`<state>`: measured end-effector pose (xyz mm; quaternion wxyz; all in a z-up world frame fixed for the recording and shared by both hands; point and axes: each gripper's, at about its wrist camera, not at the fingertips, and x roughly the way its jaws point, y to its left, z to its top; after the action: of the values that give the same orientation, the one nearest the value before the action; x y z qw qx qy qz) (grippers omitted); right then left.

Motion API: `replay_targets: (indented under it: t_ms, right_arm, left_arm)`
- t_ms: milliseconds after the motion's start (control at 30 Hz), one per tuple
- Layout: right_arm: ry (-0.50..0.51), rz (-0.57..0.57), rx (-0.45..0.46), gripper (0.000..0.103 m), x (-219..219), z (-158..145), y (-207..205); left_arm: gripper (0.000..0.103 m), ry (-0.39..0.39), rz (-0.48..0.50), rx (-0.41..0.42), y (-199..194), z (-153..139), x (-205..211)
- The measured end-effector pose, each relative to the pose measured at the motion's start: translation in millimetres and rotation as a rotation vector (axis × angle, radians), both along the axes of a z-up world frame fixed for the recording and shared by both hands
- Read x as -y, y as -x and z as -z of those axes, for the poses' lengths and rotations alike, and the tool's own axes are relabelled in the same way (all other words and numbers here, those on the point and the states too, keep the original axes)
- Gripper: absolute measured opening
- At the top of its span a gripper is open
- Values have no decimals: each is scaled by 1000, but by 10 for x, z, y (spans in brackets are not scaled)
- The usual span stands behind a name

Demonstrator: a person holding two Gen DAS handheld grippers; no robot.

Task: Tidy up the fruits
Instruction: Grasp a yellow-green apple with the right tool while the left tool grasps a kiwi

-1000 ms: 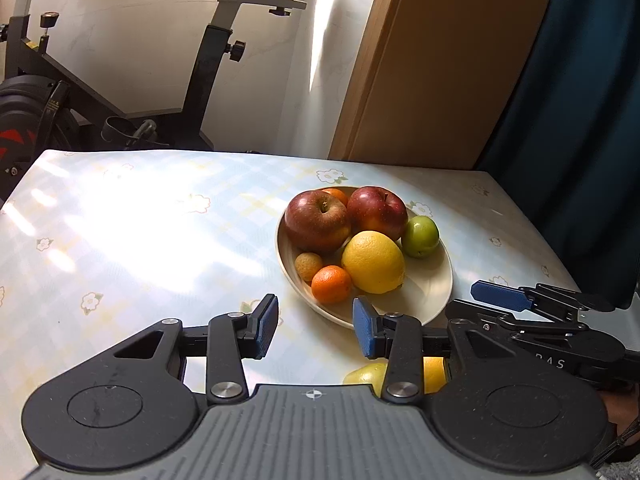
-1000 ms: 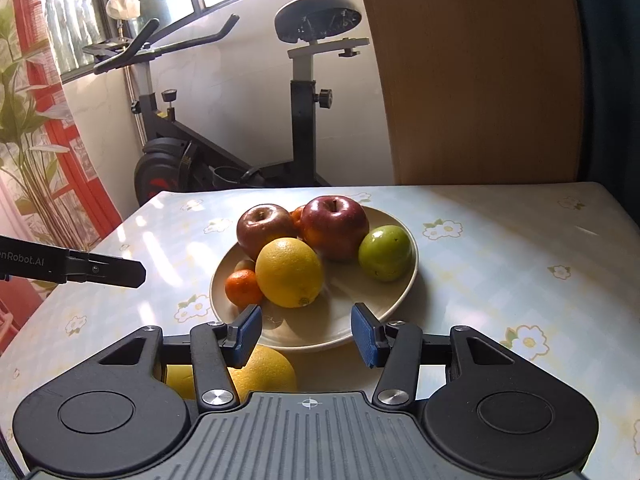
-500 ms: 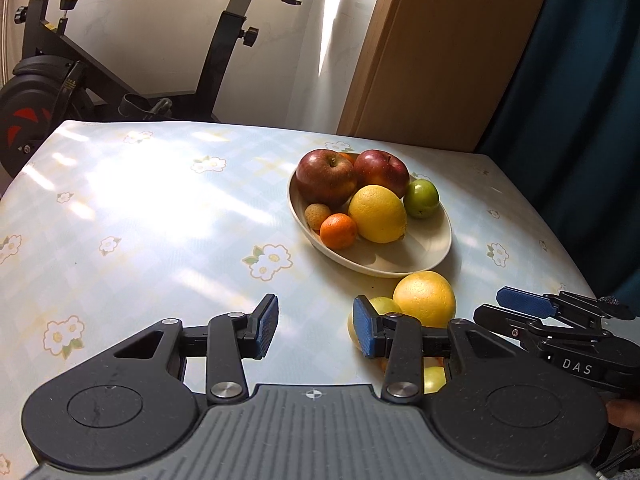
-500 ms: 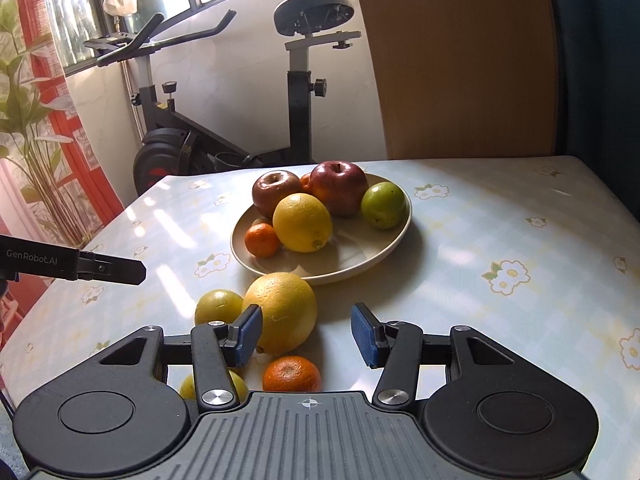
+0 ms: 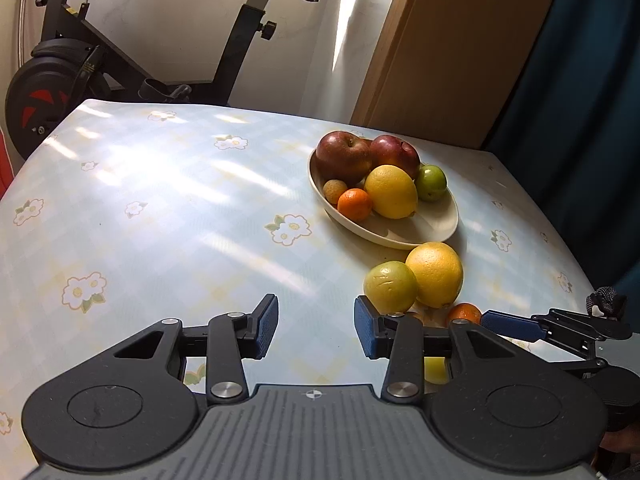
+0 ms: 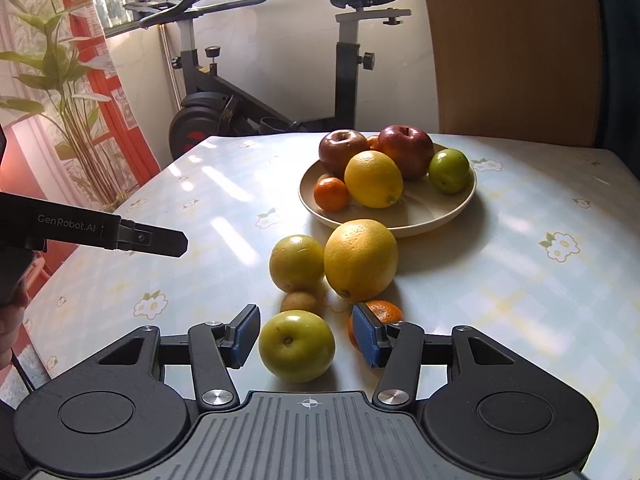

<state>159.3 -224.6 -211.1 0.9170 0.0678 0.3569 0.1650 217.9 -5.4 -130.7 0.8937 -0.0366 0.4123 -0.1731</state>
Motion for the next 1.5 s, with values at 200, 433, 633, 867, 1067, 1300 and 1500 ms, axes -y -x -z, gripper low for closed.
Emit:
replay_targets:
  t_ms: [200, 433, 633, 867, 1067, 1300, 1500]
  right_arm:
    - [15, -14, -40, 48, -69, 78, -33]
    - [14, -13, -56, 48, -81, 134, -74]
    - [4, -21, -72, 47, -78, 197, -104]
    - [-28, -29, -76, 45, -17, 229, -112]
    - [-64, -28, -52, 44, 78, 178, -66]
    - [-82, 15, 22, 44, 342, -42, -38]
    - [-24, 97, 45, 44, 580, -141, -77]
  left_arm:
    - [44, 14, -8, -11, 18, 41, -55]
    - [44, 22, -7, -27, 26, 93, -72]
    - [44, 13, 5, -16, 43, 81, -41]
    - [44, 17, 22, -26, 52, 101, 12]
    - [43, 38, 49, -38, 64, 112, 56]
    - [43, 82, 102, -74, 16, 138, 209]
    - [43, 48, 170, -89, -79, 189, 504]
